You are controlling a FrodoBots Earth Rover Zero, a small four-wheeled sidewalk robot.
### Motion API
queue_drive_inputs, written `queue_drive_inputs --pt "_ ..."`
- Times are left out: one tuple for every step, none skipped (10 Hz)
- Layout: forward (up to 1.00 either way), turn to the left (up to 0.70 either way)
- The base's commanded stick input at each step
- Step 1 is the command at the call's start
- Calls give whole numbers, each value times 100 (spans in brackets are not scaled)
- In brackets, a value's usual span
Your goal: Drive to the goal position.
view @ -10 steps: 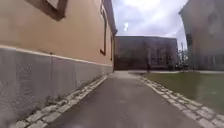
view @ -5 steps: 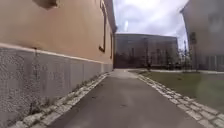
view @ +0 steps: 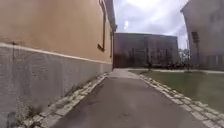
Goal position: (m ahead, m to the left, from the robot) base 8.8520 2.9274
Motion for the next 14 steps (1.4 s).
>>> queue_drive_inputs --pt "70 -23" --pt "70 2" --pt "70 4" --pt "70 4" --pt "70 4" --pt "70 4" --pt "70 4" --pt "70 4" --pt "70 4" --pt "70 4" --pt "70 4" --pt "70 4" --pt "70 4" --pt "70 4"
